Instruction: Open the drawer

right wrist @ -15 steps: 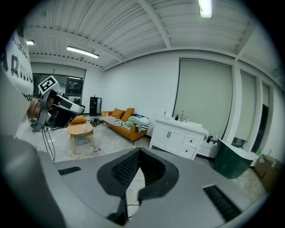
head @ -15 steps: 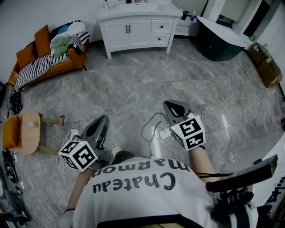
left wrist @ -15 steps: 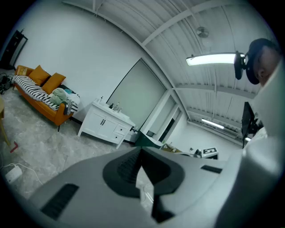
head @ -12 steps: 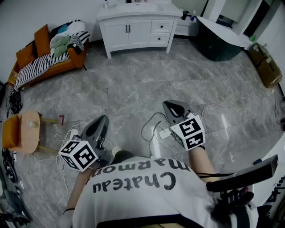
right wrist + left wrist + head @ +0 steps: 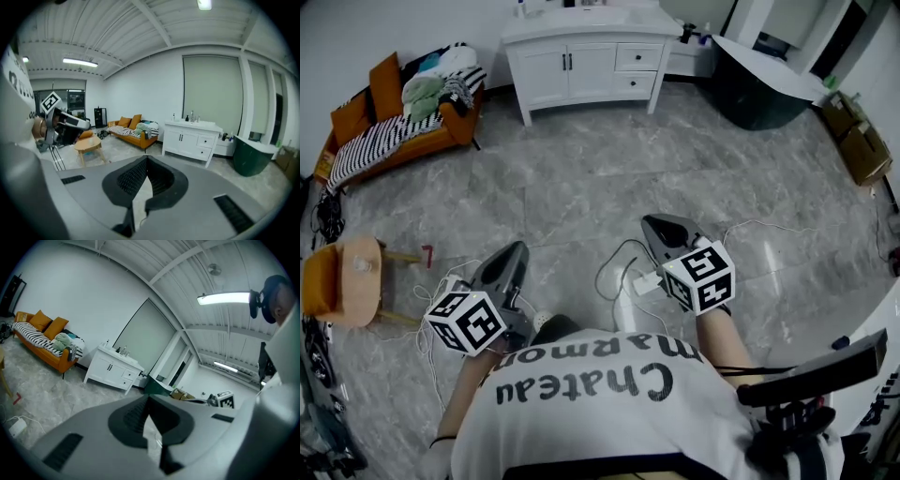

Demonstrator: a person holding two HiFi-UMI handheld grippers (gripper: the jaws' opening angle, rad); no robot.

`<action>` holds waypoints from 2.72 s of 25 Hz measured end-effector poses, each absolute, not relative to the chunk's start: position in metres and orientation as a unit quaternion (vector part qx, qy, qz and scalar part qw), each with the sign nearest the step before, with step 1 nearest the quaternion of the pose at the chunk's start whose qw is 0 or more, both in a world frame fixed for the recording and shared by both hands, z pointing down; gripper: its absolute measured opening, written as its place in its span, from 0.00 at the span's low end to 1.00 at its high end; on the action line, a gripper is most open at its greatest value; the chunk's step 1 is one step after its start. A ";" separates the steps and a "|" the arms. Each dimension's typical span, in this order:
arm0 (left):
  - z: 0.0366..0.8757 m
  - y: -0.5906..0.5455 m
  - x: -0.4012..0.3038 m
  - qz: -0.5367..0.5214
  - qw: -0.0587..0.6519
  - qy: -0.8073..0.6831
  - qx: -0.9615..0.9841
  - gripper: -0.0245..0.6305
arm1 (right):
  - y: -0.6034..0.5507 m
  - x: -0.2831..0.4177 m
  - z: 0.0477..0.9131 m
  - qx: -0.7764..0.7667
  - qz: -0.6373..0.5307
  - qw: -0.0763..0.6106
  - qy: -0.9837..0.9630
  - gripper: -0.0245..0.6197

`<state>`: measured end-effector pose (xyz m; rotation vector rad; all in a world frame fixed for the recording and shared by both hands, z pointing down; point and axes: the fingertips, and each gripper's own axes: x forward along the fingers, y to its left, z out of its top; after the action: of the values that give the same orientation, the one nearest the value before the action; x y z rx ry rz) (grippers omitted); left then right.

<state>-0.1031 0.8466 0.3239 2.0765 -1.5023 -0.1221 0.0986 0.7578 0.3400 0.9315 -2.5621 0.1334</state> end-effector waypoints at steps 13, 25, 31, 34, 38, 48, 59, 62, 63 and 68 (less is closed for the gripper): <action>0.355 0.742 -0.099 0.048 0.275 -0.552 0.786 0.05 | 0.695 0.069 0.368 0.323 0.159 0.190 -0.913 0.05; 0.342 0.573 -0.146 0.044 0.312 -0.505 0.804 0.05 | 0.556 0.011 0.349 0.347 0.200 0.160 -0.902 0.05; 0.347 0.514 -0.178 0.057 0.315 -0.486 0.814 0.05 | 0.500 -0.015 0.348 0.373 0.202 0.154 -0.892 0.05; 0.349 0.490 -0.192 0.063 0.308 -0.483 0.817 0.05 | 0.480 -0.023 0.350 0.387 0.202 0.151 -0.887 0.05; 0.353 0.469 -0.204 0.058 0.311 -0.474 0.822 0.05 | 0.464 -0.035 0.354 0.396 0.198 0.157 -0.883 0.05; 0.354 0.453 -0.226 0.060 0.305 -0.453 0.835 0.05 | 0.436 -0.063 0.357 0.387 0.191 0.180 -0.884 0.05; 0.361 0.449 -0.244 0.078 0.302 -0.459 0.832 0.05 | 0.420 -0.083 0.358 0.370 0.178 0.194 -0.891 0.05; 0.361 0.449 -0.242 0.076 0.302 -0.457 0.833 0.05 | 0.420 -0.080 0.360 0.372 0.173 0.204 -0.889 0.05; 0.361 0.449 -0.240 0.076 0.301 -0.456 0.834 0.05 | 0.420 -0.077 0.362 0.373 0.174 0.205 -0.888 0.05; 0.371 0.452 -0.231 0.076 0.312 -0.452 0.833 0.05 | 0.428 -0.066 0.371 0.380 0.182 0.210 -0.882 0.05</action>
<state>-0.2309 0.4516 0.3711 2.1973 -1.1920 0.2015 -0.0657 0.4275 0.3708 1.0567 -2.4522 0.5069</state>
